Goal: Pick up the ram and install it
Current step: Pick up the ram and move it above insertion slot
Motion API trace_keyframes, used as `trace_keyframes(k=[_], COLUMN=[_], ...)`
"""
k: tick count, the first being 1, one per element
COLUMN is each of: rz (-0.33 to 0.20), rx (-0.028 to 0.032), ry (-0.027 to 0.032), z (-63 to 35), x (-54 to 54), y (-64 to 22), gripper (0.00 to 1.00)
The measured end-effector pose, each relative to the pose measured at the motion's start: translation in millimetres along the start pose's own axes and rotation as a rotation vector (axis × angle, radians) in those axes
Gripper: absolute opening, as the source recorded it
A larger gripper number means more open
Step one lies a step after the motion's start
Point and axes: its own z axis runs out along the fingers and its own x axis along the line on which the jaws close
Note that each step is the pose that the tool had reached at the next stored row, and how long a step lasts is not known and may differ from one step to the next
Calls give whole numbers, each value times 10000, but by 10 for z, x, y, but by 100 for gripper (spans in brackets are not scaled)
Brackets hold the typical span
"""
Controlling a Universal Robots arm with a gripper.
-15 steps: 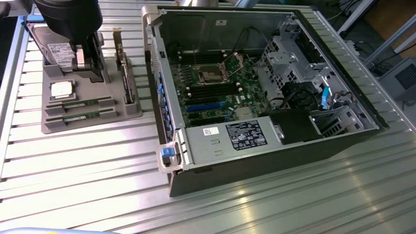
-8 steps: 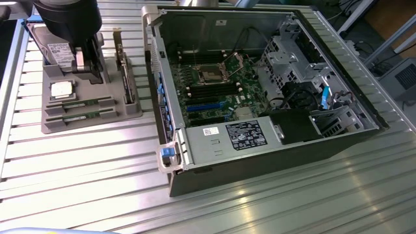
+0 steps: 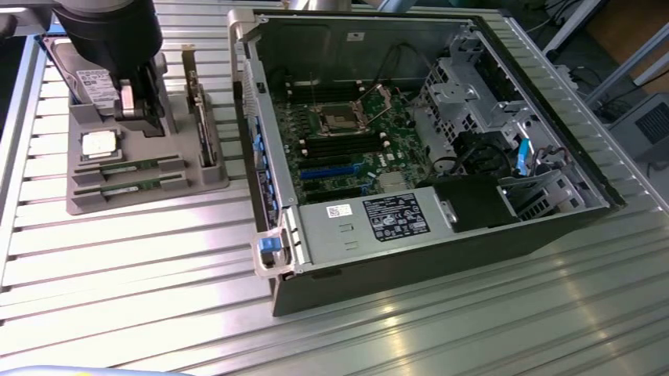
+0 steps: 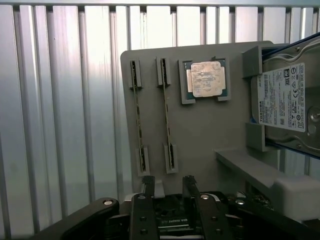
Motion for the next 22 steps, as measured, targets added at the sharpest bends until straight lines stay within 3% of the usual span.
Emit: trace_keyframes(k=[22], rz=[-1], rx=[1], ry=[0], z=[97], x=[56], y=[168], gripper=[36])
